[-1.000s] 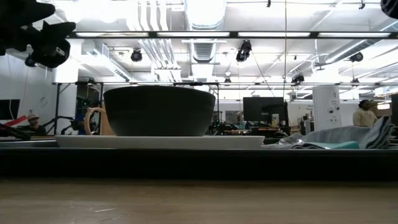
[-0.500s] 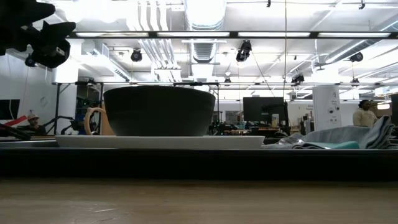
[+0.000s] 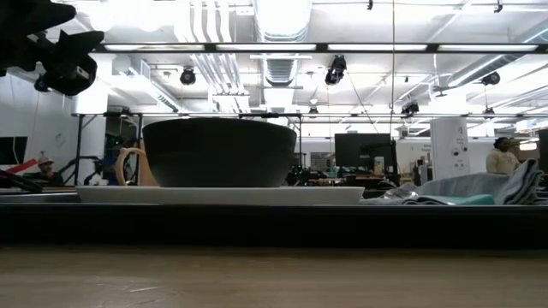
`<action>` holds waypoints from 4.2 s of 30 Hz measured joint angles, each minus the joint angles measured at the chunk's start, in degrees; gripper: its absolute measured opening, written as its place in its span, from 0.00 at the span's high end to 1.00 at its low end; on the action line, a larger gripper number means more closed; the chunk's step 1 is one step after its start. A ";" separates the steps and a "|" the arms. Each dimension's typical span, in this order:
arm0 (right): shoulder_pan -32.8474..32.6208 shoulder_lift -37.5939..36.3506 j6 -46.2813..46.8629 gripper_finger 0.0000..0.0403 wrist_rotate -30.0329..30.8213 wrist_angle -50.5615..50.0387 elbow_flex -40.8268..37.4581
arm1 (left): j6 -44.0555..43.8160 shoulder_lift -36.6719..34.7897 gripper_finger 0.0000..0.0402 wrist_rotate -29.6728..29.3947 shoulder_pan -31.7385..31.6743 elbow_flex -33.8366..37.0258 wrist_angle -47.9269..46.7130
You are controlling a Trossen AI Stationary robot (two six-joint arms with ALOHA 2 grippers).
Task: Set up tray
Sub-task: Return to Home Position
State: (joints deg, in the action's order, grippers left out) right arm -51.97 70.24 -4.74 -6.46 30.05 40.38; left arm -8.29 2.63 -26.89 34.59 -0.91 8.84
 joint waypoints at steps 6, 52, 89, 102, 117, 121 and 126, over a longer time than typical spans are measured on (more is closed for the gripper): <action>0.73 -10.72 -1.35 0.62 -2.55 10.88 -14.85 | 0.00 -0.01 0.61 0.01 -0.02 0.03 -0.02; 2.37 -48.07 1.92 0.66 -10.38 8.33 -39.87 | 0.00 -0.02 0.61 0.00 -0.02 0.24 -0.47; 2.41 -70.00 14.78 0.66 -13.04 -9.94 -39.82 | 0.00 0.02 0.61 -0.02 -0.02 0.28 -0.48; 2.39 -67.70 14.80 0.67 -13.00 -10.11 -39.82 | 0.00 0.02 0.61 -0.01 -0.01 0.28 -0.47; 2.39 -67.43 14.67 0.66 -12.98 -10.12 -39.82 | 0.02 0.02 0.61 -0.02 -0.02 0.28 -0.48; 2.39 -67.45 14.67 0.67 -12.98 -10.10 -39.82 | 0.00 0.02 0.61 -0.01 -0.02 0.28 -0.47; 2.39 -67.45 14.67 0.68 -12.98 -10.10 -39.82 | 0.00 0.02 0.61 -0.02 -0.02 0.28 -0.46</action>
State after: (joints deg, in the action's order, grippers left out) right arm -49.58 2.79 9.93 -19.44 19.94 0.56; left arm -8.29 2.66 -26.91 34.57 -0.62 8.38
